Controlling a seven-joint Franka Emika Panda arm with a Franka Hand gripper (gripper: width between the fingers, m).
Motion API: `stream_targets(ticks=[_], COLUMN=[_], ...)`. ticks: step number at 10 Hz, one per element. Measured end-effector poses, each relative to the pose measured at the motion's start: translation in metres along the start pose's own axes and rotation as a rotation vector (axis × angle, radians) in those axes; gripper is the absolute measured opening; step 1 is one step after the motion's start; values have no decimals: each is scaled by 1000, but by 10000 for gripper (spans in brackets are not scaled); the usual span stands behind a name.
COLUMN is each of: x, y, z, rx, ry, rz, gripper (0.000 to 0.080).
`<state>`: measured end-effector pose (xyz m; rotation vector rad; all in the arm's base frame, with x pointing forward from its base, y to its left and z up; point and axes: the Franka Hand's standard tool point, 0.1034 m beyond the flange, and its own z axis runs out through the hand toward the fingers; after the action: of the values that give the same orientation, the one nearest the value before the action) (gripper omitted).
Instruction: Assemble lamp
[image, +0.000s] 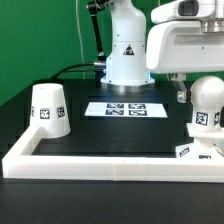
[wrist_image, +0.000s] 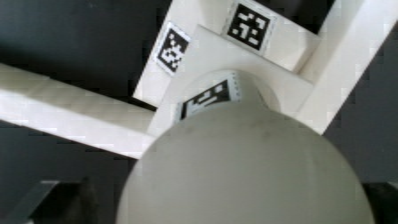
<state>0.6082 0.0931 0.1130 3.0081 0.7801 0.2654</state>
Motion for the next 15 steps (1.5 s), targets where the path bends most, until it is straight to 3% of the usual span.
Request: stream_targets(ticks=[10,11,15], x=[3,2,2], y=[-5,-3,-2], z=[1,1,1], rx=[-33,-33,-34], ry=[-25,-25,-24], rz=[-507,-504,-463], gripper=[699,573,579])
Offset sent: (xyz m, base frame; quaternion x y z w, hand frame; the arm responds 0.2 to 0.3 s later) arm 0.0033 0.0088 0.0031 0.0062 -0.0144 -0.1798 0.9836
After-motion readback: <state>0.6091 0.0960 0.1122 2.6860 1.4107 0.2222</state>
